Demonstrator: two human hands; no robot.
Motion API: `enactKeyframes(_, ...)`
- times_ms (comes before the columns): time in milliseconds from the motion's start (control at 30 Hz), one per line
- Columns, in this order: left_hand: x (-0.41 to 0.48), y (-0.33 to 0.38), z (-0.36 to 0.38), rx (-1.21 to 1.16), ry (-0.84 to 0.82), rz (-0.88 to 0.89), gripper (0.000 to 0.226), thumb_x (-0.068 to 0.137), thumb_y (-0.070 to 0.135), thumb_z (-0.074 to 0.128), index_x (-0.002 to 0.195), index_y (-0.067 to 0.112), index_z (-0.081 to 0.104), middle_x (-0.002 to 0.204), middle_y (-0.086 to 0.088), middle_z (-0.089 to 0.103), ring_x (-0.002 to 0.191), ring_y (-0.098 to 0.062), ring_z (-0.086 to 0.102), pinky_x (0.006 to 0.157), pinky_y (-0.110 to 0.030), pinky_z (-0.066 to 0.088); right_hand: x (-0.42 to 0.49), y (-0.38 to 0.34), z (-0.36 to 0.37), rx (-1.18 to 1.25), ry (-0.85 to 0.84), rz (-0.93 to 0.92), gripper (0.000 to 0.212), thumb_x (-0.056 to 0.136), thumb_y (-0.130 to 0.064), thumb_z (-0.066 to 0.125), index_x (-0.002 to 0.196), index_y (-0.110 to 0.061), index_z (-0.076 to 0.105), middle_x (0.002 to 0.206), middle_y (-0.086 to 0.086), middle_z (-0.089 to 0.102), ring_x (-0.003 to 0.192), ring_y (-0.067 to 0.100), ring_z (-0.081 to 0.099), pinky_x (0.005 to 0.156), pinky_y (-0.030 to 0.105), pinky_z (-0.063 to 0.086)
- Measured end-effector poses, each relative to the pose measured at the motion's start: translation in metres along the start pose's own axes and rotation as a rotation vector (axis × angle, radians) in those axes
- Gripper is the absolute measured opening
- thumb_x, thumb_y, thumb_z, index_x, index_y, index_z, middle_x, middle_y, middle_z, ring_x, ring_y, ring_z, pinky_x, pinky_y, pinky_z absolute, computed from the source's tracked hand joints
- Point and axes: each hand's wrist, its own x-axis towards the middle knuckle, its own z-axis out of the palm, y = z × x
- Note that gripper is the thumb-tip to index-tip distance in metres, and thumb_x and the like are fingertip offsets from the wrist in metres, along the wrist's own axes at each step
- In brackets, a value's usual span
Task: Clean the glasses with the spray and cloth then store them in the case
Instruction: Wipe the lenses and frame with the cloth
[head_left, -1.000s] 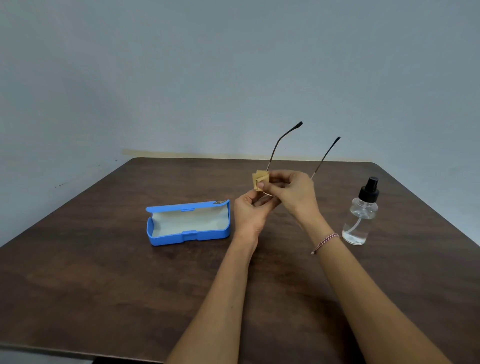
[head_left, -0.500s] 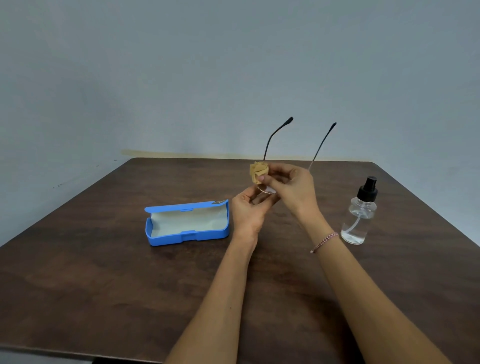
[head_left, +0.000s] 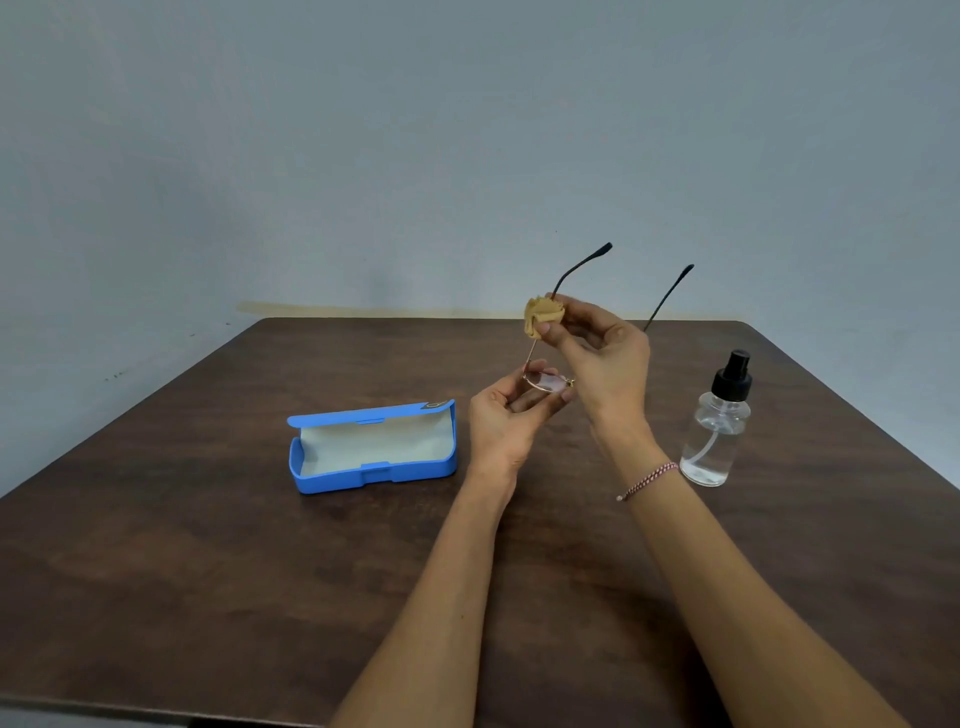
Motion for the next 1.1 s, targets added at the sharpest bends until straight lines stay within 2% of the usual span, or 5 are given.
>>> enactKeyframes(167,0.000,-0.005,0.002,0.007,-0.018,-0.014,0.035,0.069,0.000,0.080,0.098,0.018,0.070,0.092,0.000,0.075,0.094,-0.010,0.070,0.083,-0.025,0.055,0.007,-0.018,-0.007,0.174,0.140,-0.096,0.025,0.077,0.005,0.070,0.099,-0.006,0.068,0.083,-0.008,0.074,0.088,0.010,0.069,0.085,0.028,0.054)
enactKeyframes(467,0.000,-0.006,-0.001,0.066,0.017,-0.050,0.038,0.068,0.007,0.082,0.102,0.018,0.069,0.094,0.003,0.075,0.090,-0.001,0.069,0.074,-0.013,0.053,0.012,-0.028,-0.013,0.178,0.246,-0.261,0.025,0.076,-0.002,0.073,0.099,-0.011,0.070,0.090,-0.004,0.074,0.092,0.016,0.069,0.080,0.021,0.052)
enactKeyframes(800,-0.002,-0.004,0.000,0.074,0.000,-0.031,0.036,0.070,0.005,0.080,0.100,0.023,0.069,0.091,0.007,0.075,0.090,-0.001,0.069,0.071,-0.011,0.052,0.011,-0.007,-0.012,0.060,0.066,-0.124,0.027,0.077,0.005,0.070,0.103,0.001,0.066,0.090,-0.003,0.070,0.083,0.003,0.068,0.074,0.016,0.052)
enactKeyframes(967,-0.001,-0.002,-0.001,0.062,0.010,-0.012,0.038,0.069,0.008,0.081,0.103,0.021,0.070,0.093,0.005,0.075,0.095,-0.004,0.068,0.082,-0.022,0.055,0.011,0.007,-0.014,-0.068,-0.066,-0.055,0.024,0.076,-0.001,0.074,0.095,-0.016,0.070,0.087,-0.007,0.072,0.085,0.006,0.069,0.075,0.016,0.052)
enactKeyframes(1100,-0.001,0.000,-0.002,0.060,0.011,0.000,0.034,0.070,0.010,0.081,0.094,0.030,0.070,0.092,0.009,0.075,0.095,-0.002,0.068,0.075,-0.014,0.054,0.011,0.017,-0.015,-0.158,-0.172,-0.001,0.024,0.074,-0.005,0.076,0.091,-0.020,0.070,0.084,-0.007,0.073,0.083,0.009,0.070,0.071,0.019,0.053)
